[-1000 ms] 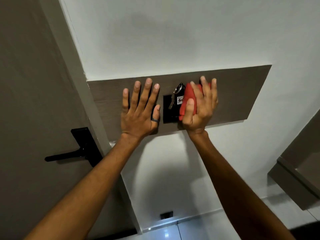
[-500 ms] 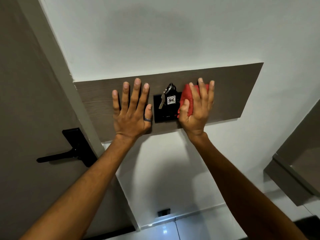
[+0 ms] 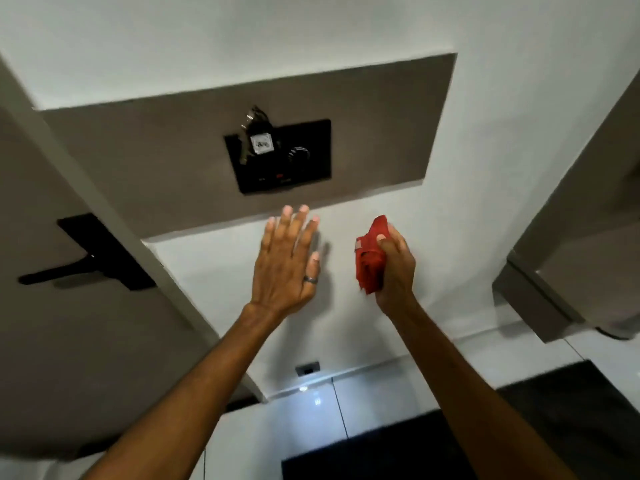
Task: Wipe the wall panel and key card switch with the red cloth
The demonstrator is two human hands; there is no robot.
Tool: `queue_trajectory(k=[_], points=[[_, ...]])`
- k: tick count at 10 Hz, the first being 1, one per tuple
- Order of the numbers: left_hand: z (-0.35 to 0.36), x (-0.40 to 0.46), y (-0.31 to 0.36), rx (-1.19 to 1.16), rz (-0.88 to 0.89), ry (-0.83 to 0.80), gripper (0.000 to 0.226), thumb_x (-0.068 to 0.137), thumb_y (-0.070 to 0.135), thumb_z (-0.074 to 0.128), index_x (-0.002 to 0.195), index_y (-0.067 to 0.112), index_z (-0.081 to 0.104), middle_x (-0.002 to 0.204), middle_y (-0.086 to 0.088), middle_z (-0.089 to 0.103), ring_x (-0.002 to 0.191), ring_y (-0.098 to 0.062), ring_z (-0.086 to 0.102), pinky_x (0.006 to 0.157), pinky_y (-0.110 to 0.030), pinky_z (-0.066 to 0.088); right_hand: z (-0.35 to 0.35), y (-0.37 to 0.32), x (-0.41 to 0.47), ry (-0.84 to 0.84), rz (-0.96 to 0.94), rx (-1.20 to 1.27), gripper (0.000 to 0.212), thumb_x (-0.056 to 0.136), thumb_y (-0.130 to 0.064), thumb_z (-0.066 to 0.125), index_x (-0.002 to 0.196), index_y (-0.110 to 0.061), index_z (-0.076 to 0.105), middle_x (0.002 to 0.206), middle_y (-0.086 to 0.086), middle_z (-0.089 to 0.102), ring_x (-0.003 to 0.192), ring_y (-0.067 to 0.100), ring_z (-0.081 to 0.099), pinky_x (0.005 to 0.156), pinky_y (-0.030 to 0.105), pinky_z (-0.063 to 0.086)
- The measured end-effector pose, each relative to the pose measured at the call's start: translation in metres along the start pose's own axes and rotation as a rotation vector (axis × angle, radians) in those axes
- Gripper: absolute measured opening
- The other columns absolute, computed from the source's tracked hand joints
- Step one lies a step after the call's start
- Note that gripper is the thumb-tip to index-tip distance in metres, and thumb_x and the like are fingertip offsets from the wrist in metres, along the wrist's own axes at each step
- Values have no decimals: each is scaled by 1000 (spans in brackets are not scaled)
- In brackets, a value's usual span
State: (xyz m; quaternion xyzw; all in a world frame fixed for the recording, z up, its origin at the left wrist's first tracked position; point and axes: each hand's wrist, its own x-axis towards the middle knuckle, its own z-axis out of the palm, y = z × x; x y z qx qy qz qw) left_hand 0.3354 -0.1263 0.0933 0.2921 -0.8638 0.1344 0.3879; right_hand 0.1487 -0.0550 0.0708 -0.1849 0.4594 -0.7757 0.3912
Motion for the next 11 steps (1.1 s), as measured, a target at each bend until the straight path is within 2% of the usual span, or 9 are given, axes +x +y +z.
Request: queue_trajectory(k=[1, 2, 3, 5, 6, 7, 8, 9, 11], points=[[36, -9, 49, -52, -10, -278, 62, 103, 36, 37, 159, 10, 31, 167, -12, 25, 157, -29, 12, 129, -49, 12, -49, -7, -1, -4, 410, 341, 38, 100, -30, 49, 130, -10, 63, 107, 11, 70, 85, 28, 75, 64, 32, 64], [73, -1, 96, -97, -71, -495, 62, 105, 41, 33, 160, 12, 28, 168, -11, 23, 158, -29, 10, 129, -50, 11, -112, -12, 10, 130, 505, 509, 44, 104, -28, 34, 123, -10, 70, 117, 14, 69, 106, 36, 71, 84, 46, 65], [115, 11, 148, -139, -62, -639, 65, 105, 47, 23, 160, 13, 27, 167, -12, 24, 157, -31, 10, 129, -50, 11, -187, -30, 26, 203, 506, 516, 46, 103, -26, 31, 128, -10, 66, 130, 19, 63, 124, 43, 61, 97, 50, 59], [198, 38, 262, -225, -42, -798, 76, 101, 56, 10, 161, 12, 21, 169, -9, 19, 158, -29, 5, 130, -44, 6, -359, -121, 107, 313, 315, 292, 37, 104, -31, 44, 114, -11, 73, 96, 10, 74, 84, 28, 73, 71, 34, 65], [228, 52, 300, -262, -67, -810, 73, 103, 54, 12, 161, 11, 21, 168, -10, 21, 158, -27, 6, 130, -42, 5, -436, -162, 164, 296, 26, -426, 28, 107, -28, 54, 128, -14, 67, 113, 11, 72, 96, 21, 72, 83, 34, 62], [252, 54, 327, -249, -76, -834, 67, 106, 49, 20, 161, 12, 20, 168, -9, 21, 158, -25, 3, 129, -39, 4, -503, -167, 215, -39, -231, -1320, 46, 108, -32, 51, 146, -9, 56, 146, 18, 59, 136, 33, 56, 115, 45, 47], [266, 51, 339, -210, -88, -876, 71, 104, 53, 13, 162, 12, 20, 169, -8, 20, 158, -24, 1, 130, -42, 6, -539, -133, 226, -364, 1, -1903, 57, 113, -39, 36, 165, -20, 25, 175, 7, 19, 164, 31, 9, 134, 58, 10], [276, 51, 347, -126, -136, -883, 74, 103, 56, 8, 162, 13, 17, 170, -8, 15, 158, -24, -3, 130, -43, 4, -550, -114, 228, -346, 44, -1918, 59, 113, -43, 25, 167, -27, 7, 177, 0, 1, 164, 28, -9, 133, 62, -5], [258, 66, 358, -31, -179, -657, 71, 105, 53, 22, 162, 11, 19, 170, -11, 13, 158, -28, 2, 130, -47, 7, -518, -123, 210, -246, -92, -1923, 71, 104, -59, 2, 167, -26, 5, 177, 5, -1, 164, 31, -7, 134, 61, -4]])
